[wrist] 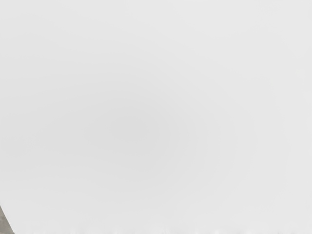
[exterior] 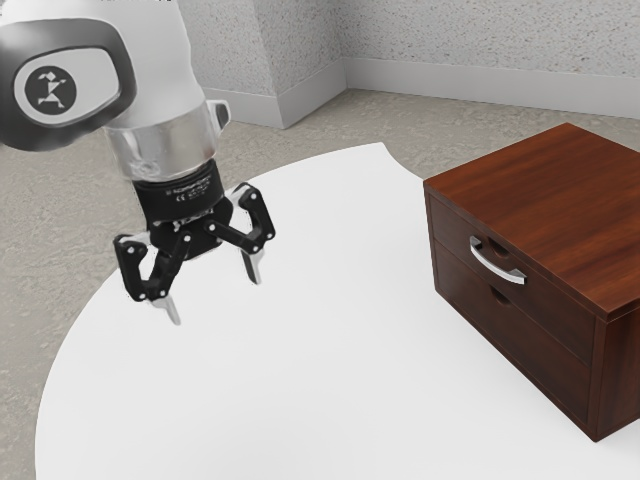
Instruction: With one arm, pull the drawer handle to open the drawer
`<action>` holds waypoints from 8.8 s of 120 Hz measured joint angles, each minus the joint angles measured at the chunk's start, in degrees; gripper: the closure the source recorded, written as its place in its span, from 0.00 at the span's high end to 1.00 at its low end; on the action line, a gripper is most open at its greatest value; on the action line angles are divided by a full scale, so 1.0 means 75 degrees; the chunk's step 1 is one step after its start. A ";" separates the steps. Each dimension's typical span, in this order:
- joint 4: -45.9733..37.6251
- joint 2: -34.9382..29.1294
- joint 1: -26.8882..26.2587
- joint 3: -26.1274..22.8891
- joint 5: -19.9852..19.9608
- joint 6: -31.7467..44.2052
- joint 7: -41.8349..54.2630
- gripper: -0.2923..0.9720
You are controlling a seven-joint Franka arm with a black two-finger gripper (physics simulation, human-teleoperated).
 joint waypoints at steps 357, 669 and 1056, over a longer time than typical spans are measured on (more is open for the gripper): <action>0.2155 0.4310 0.0331 -0.1402 0.0017 0.4558 -0.0257 0.52; -0.0989 0.2078 0.0298 -0.1035 0.0710 0.5671 0.0344 0.49; -0.0189 -0.0317 0.0934 0.0289 0.0517 0.1046 -0.1219 0.75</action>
